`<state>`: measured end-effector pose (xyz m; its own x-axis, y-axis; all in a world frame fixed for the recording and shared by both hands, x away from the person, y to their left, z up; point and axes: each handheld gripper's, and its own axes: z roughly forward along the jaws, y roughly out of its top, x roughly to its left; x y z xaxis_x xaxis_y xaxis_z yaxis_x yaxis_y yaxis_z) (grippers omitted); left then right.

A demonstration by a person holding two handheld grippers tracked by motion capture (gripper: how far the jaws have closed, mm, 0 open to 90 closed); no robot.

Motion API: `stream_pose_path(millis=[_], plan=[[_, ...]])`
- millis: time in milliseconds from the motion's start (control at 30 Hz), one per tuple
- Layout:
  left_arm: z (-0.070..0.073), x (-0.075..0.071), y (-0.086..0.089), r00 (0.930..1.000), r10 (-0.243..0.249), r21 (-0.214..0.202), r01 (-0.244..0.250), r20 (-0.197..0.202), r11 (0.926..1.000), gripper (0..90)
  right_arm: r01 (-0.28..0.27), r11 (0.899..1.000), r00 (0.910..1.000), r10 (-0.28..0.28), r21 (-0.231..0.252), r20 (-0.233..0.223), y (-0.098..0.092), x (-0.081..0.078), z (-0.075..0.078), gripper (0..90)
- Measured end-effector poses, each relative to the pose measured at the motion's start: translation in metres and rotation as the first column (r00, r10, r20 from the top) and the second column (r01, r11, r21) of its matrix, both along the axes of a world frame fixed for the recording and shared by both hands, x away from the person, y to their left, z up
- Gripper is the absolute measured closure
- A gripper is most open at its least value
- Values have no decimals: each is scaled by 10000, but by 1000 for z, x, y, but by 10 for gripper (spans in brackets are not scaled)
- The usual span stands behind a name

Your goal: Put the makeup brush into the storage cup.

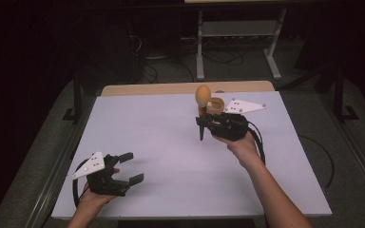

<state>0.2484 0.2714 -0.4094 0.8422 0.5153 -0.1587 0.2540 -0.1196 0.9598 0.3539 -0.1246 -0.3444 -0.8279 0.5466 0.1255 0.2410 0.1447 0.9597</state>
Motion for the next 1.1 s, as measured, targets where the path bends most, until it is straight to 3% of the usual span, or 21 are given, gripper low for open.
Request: stream_pose_path(millis=[533, 867, 1100], plan=[[-1, 2, 1, 9999, -85, -32, 85, 100, 10000, 124, 1069, 9942, 9941, -1068, -74, 171, -9, 18, 7, 728], [-1, 1, 1, 10000, -66, -92, 66, 6, 9999, 124, 1761, 9834, 9840, -1747, -443, 348, -14, 26, 6, 728], [-1, 0, 0, 10000, -69, -126, 68, -39, 9999, 125, 1998, 9793, 9787, -1979, -329, 547, -18, 32, 14, 728]])
